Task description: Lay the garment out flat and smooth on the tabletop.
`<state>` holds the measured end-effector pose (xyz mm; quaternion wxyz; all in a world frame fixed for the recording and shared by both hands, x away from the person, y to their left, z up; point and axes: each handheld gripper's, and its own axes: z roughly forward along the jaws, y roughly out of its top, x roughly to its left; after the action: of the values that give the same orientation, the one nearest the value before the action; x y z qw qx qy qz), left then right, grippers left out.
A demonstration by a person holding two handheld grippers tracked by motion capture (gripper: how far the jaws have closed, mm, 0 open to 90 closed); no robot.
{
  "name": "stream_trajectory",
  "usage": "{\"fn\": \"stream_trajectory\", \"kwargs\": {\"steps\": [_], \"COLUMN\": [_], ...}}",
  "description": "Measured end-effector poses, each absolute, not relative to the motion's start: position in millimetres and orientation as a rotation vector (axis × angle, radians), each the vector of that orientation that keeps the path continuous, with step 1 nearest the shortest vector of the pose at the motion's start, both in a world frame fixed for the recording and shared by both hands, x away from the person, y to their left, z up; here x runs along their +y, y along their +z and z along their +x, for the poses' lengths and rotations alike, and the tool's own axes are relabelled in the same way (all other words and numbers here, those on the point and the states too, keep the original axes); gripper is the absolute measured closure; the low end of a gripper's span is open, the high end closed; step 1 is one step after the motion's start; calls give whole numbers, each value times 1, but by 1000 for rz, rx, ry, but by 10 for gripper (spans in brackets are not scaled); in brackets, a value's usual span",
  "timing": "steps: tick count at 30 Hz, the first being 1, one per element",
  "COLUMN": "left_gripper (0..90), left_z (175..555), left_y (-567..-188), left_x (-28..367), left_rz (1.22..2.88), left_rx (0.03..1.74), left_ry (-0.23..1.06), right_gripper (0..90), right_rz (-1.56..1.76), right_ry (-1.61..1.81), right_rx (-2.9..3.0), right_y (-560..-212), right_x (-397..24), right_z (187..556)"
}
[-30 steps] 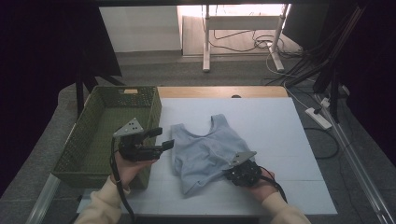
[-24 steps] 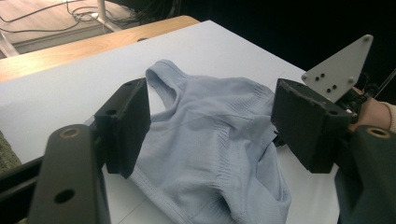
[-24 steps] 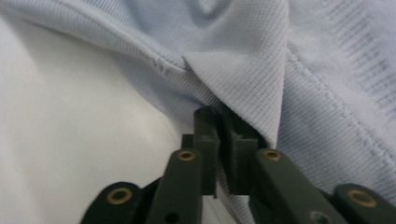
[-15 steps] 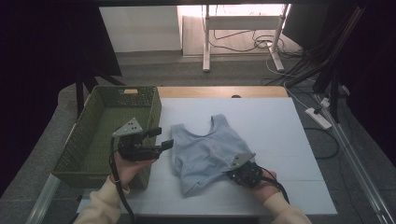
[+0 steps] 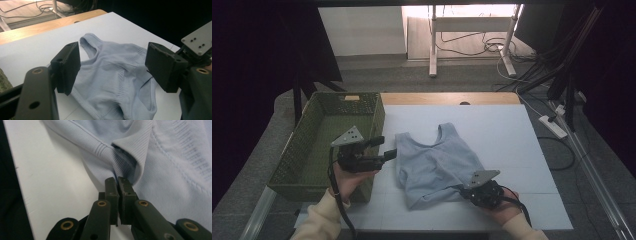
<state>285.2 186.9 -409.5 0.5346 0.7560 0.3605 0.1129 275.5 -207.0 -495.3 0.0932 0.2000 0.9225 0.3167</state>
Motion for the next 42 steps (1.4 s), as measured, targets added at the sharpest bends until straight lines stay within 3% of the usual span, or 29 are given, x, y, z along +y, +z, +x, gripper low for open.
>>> {"fn": "stream_trajectory", "kwargs": {"steps": [8,17,20,24,28,34,42], "left_gripper": [289,289,289,289,289,289,289], "left_z": [285,285,285,285,285,285,286], "left_y": [-409,-409,-409,-409,-410,-410,-410], "left_x": [187,186,186,185,185,184,185], "left_rz": [1800,1802,1802,1802,1803,1805,1801], "left_rx": [860,860,859,860,861,860,863], "left_ry": [271,269,271,270,270,269,265], "right_gripper": [871,865,807,641,567,517,515], "right_rz": [623,593,592,597,578,519,494], "right_ry": [987,902,929,1041,1164,1178,1147], "right_rx": [2764,2853,2833,2751,2645,2604,2592], "right_y": [-492,-505,-504,-495,-484,-480,-479], "right_x": [-227,-220,-221,-223,-221,-205,-194], "right_z": [259,259,259,259,259,258,265]}}
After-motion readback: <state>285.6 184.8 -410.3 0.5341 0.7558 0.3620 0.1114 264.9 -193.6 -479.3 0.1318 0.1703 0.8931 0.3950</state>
